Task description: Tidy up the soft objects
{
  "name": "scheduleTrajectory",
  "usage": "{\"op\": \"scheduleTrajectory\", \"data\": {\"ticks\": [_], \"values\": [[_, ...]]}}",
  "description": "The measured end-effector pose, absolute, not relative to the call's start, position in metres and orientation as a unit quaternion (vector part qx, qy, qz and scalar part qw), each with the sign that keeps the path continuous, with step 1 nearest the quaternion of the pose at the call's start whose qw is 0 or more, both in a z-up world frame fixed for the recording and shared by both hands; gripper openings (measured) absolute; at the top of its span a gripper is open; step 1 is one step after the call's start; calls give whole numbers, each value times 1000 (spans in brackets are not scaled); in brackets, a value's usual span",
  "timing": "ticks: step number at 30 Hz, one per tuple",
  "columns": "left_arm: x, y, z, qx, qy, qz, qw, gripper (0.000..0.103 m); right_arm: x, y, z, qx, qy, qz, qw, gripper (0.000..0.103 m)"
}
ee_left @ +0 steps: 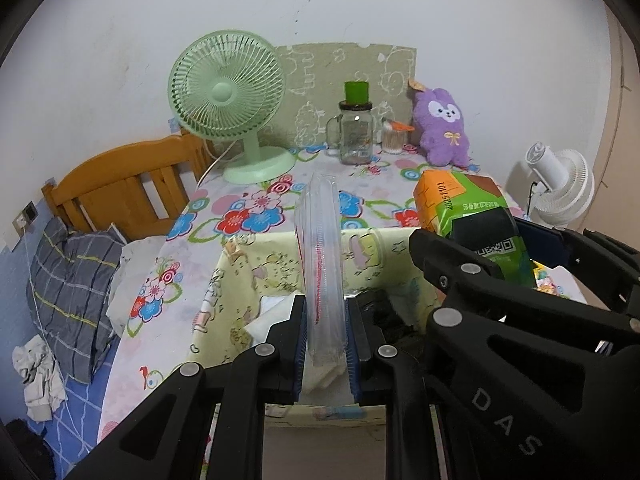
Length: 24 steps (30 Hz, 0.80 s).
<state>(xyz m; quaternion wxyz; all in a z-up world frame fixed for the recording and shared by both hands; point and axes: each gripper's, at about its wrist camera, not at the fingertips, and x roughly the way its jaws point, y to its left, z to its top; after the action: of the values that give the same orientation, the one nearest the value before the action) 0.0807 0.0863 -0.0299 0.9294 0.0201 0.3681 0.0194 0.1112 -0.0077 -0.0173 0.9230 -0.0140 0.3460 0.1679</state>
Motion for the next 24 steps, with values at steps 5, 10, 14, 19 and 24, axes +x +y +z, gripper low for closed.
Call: {"op": "scheduleTrajectory", "data": {"ticks": [5,10,14,19,24], "values": [[86,98,-40,18,379,32,925,16,117,7,-26,-23,356,178,917,58],[90,111,-51,18,394,42,918,16,122,20,-36,-30,367,187,911,57],[92,116,-58,23,405,47,913,19,127,28,-42,-35,375,194,906,57],[97,124,-66,17,425,50,904,23,134,37,-50,-41,385,199,900,57],[102,128,-67,6,424,45,905,43,140,44,-54,-49,391,207,895,58]]}}
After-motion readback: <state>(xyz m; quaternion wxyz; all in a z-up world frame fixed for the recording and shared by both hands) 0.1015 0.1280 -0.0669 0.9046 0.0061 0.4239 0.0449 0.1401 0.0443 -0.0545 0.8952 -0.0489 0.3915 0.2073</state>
